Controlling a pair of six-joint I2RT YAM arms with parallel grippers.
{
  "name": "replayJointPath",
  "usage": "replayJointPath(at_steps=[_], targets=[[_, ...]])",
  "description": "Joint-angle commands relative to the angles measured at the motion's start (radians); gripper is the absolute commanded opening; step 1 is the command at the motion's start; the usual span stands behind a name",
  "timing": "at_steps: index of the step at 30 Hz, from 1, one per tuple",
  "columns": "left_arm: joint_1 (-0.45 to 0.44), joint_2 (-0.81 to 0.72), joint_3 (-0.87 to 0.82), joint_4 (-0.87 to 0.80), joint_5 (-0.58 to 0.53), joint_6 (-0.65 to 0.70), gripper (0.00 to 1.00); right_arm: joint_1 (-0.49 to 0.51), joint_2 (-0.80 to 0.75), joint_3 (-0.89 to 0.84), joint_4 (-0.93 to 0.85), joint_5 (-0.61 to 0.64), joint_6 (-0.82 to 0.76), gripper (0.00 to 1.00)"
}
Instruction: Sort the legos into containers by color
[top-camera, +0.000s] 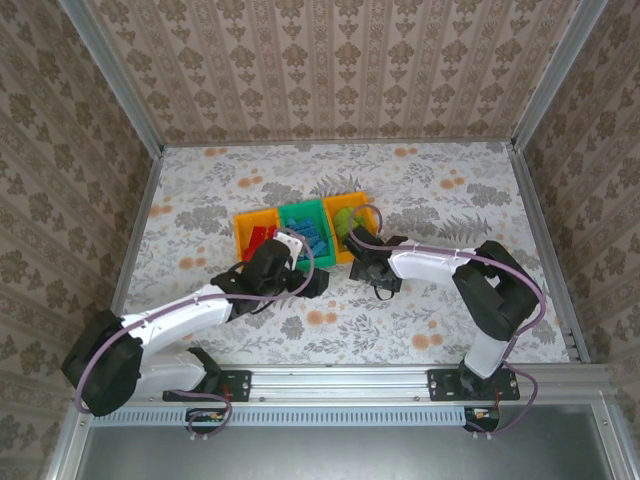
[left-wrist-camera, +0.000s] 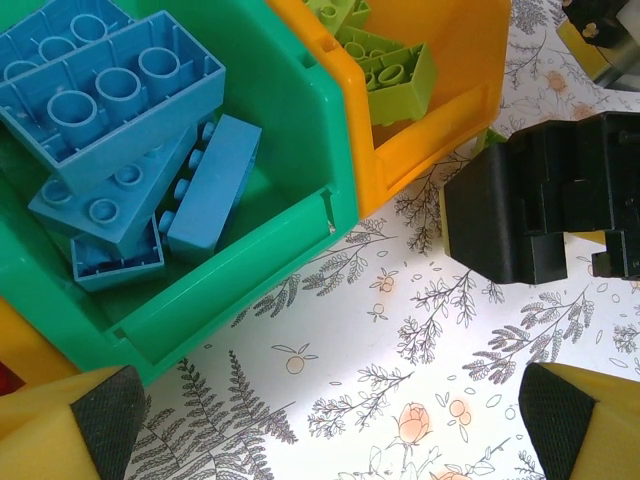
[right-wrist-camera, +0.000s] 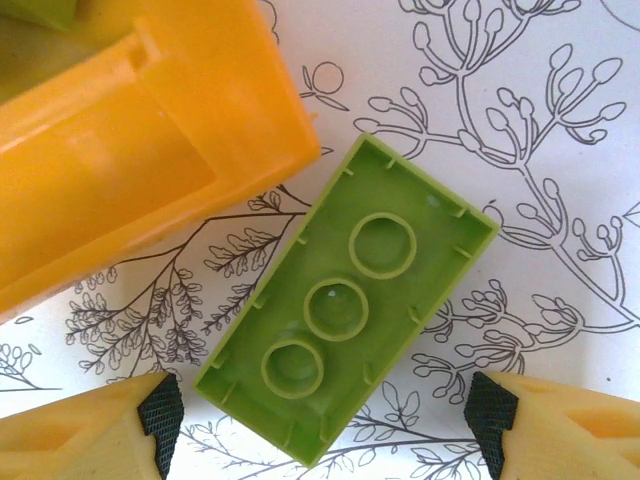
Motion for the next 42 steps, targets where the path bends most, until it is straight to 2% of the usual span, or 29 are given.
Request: replayJointPath(at_steps=[1,12,19,25,33,42], targets=[[0.003,-0.020,-0.017,0.014,0.010,0.016,1.00,-0.024,0.043,-0.013,0.004,0.039,-0.003,0.77],[0.005,-0.013,-0.010,0.023,0.021,0.024,1.00,-0.024,-0.007,-0.060,-0.057,0.049,-0.085,0.73],[0.007,-0.009,-0.007,0.026,0.027,0.024,1.00,-0.024,-0.062,-0.086,-0.028,0.040,-0.082,0.74],[0.008,0.003,-0.001,0.028,0.034,0.024,1.00,-0.028,-0.052,-0.069,0.055,0.033,-0.051,0.82],[0.009,-0.013,-0.013,0.023,0.023,0.022,1.00,-0.029,-0.034,-0.060,0.101,0.020,-0.024,0.85],[0.009,0.001,-0.013,0.035,0.031,0.026,1.00,-0.044,0.028,-0.002,0.056,0.062,0.022,0.86]])
